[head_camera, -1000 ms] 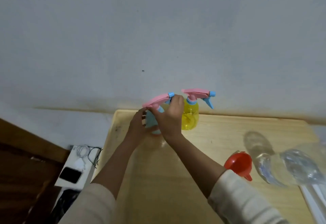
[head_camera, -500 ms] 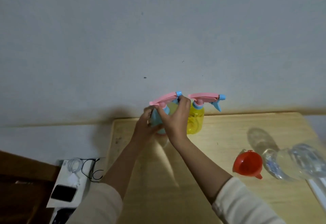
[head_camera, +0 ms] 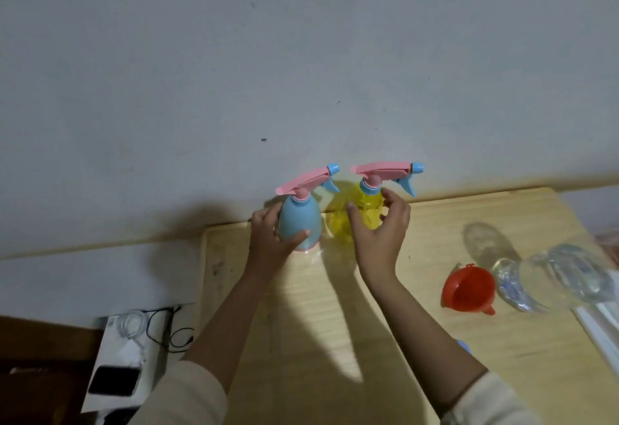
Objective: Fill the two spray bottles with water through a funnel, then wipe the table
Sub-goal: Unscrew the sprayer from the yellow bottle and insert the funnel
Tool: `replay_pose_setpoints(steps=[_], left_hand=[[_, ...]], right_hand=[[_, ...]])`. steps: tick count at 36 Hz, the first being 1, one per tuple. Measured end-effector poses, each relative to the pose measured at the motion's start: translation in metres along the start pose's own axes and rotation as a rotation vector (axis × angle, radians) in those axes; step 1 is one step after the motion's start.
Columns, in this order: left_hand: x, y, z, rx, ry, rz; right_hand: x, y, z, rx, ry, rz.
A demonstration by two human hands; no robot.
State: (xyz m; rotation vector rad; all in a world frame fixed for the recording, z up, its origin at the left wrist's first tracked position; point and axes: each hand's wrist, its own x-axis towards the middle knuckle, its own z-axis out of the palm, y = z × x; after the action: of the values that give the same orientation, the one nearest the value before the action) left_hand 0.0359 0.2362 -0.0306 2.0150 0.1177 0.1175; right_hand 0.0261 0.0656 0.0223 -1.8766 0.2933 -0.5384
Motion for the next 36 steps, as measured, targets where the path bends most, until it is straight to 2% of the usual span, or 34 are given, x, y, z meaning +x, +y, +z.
replay_pose_setpoints(steps=[6,10,12,14,17,20,25,28,29,32,36], left_hand=[[-0.017,0.021,0.003,-0.015,0.067,-0.044],[-0.043,0.035,0.013,-0.101,0.265,-0.071],[-0.065,0.05,0.023,-0.154,0.297,-0.033],[-0.087,0.063,0.036,-0.119,0.204,0.089],[-0.112,0.078,0.057,0.066,0.054,0.274],[-0.129,0.091,0.075,0.219,0.041,0.365],[-0.164,0.111,0.096,0.145,-0.049,0.324],[-0.172,0.122,0.098,0.162,-0.094,0.31],[-0.175,0.127,0.096,0.122,-0.161,0.276],[-0.184,0.138,0.091,-0.192,-0.432,0.121],[-0.196,0.154,0.086,-0.208,-0.494,0.102]], right_hand=[[0.024,-0.008,0.006,0.035,-0.039,0.012],[0.02,-0.006,-0.015,0.067,-0.082,0.011],[0.013,-0.008,-0.034,0.094,-0.13,-0.018],[0.003,-0.009,-0.054,0.114,-0.188,-0.032],[-0.008,-0.012,-0.084,0.157,-0.249,-0.029],[-0.012,-0.018,-0.113,0.273,-0.307,0.041],[-0.014,-0.02,-0.154,0.309,-0.33,0.102],[-0.011,-0.024,-0.181,0.419,-0.381,0.142],[-0.01,-0.024,-0.189,0.442,-0.413,0.139],[-0.005,-0.021,-0.21,0.466,-0.547,0.115],[-0.002,-0.024,-0.233,0.572,-0.782,0.193]])
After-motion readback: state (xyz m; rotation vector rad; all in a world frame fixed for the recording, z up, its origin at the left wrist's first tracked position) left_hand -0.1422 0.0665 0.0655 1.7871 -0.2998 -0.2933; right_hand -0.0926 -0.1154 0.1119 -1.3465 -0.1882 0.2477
